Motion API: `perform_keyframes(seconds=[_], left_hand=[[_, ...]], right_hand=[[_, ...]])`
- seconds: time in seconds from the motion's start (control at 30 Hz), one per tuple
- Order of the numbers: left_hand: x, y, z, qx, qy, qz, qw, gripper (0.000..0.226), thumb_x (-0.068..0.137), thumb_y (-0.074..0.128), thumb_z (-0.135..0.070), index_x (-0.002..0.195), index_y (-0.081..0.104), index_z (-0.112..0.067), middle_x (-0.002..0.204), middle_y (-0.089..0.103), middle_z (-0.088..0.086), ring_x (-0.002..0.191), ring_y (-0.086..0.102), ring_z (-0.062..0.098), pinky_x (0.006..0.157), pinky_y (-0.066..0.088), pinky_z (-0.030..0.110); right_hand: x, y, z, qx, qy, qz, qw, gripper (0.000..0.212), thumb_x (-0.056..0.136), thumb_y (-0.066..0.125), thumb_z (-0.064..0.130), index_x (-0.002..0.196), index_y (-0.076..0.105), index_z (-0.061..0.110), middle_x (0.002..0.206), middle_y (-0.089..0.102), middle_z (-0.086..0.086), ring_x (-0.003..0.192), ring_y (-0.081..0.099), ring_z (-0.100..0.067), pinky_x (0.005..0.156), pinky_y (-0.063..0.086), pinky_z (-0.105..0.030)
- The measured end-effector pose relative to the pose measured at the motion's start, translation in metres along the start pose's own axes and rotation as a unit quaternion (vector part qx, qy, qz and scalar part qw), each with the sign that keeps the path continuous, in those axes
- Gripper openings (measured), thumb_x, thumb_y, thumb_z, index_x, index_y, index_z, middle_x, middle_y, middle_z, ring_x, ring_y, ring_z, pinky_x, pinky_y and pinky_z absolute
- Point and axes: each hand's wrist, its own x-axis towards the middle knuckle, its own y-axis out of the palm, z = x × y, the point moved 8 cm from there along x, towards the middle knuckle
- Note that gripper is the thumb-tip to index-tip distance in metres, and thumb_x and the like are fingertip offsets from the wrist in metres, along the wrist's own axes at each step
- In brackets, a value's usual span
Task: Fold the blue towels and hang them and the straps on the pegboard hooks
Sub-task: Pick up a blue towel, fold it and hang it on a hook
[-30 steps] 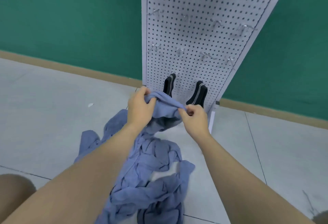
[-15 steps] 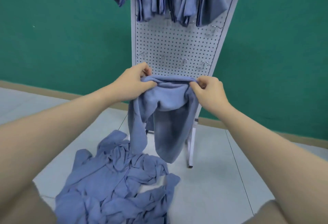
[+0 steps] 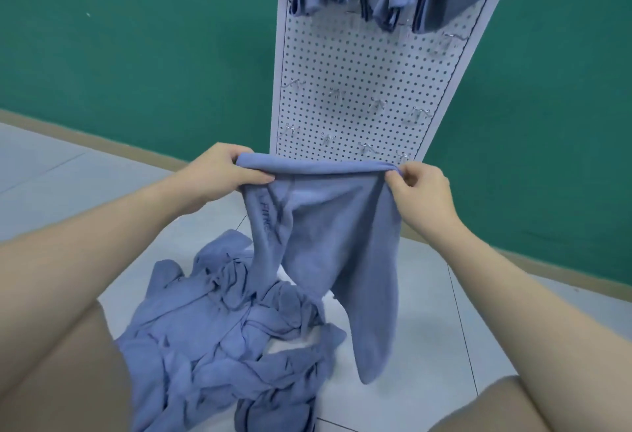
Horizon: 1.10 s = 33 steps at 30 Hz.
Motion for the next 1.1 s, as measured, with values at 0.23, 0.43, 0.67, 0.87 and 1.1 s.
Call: perform_keyframes(seconds=[0.23, 0.43, 0.67, 0.87, 1.1], left_hand=[[0.016, -0.002, 0.004, -0.045, 0.017, -0.075, 0.996, 0.01, 0.094, 0.063, -0.005, 0.086, 0.064, -0.012, 0.077, 0.064, 0.0, 0.072, 0.056, 0.015, 0.061, 0.043, 0.025], [0.018, 0.019, -0.004, -0.117, 0.032, -0.069, 0.99, 0.011, 0.087, 0.062, -0.005, 0.094, 0.067, 0.002, 0.085, 0.07, 0.015, 0.079, 0.062, 0.018, 0.076, 0.05, 0.036], [0.013, 0.017, -0.022, -0.149, 0.047, -0.088, 0.984, 0.031, 0.075, 0.057, -0.015, 0.091, 0.058, 0.012, 0.08, 0.053, 0.01, 0.077, 0.044, 0.018, 0.07, 0.033, 0.034], [0.009, 0.002, -0.02, -0.098, 0.074, -0.053, 0.991, 0.01, 0.08, 0.054, -0.006, 0.077, 0.063, -0.009, 0.075, 0.058, 0.007, 0.069, 0.047, 0.014, 0.061, 0.038, 0.026], [0.008, 0.007, -0.009, -0.106, 0.052, -0.021, 0.993, 0.012, 0.102, 0.061, -0.024, 0.097, 0.067, -0.015, 0.089, 0.069, 0.003, 0.078, 0.061, 0.008, 0.073, 0.047, 0.024]], right_hand=[[0.014, 0.032, -0.001, 0.025, 0.013, 0.07, 0.997, 0.032, 0.101, 0.058, 0.03, 0.081, 0.062, 0.007, 0.07, 0.052, -0.01, 0.063, 0.042, -0.017, 0.058, 0.035, -0.031], [0.009, 0.078, 0.03, 0.105, 0.043, 0.146, 0.983, 0.029, 0.103, 0.059, 0.028, 0.079, 0.068, 0.014, 0.052, 0.053, -0.001, 0.05, 0.048, -0.018, 0.059, 0.042, -0.03], [-0.01, 0.127, 0.083, 0.223, 0.002, 0.245, 0.943, 0.013, 0.096, 0.058, 0.022, 0.105, 0.063, 0.013, 0.083, 0.067, -0.001, 0.074, 0.06, -0.013, 0.083, 0.056, -0.049], [-0.024, 0.144, 0.097, 0.208, -0.043, 0.263, 0.941, 0.013, 0.095, 0.071, 0.029, 0.1, 0.069, 0.017, 0.078, 0.066, 0.009, 0.063, 0.054, 0.0, 0.06, 0.042, -0.016], [-0.014, 0.134, 0.099, 0.224, -0.02, 0.185, 0.957, 0.023, 0.1, 0.061, 0.02, 0.097, 0.067, -0.002, 0.088, 0.07, -0.026, 0.072, 0.059, -0.022, 0.066, 0.052, -0.045]])
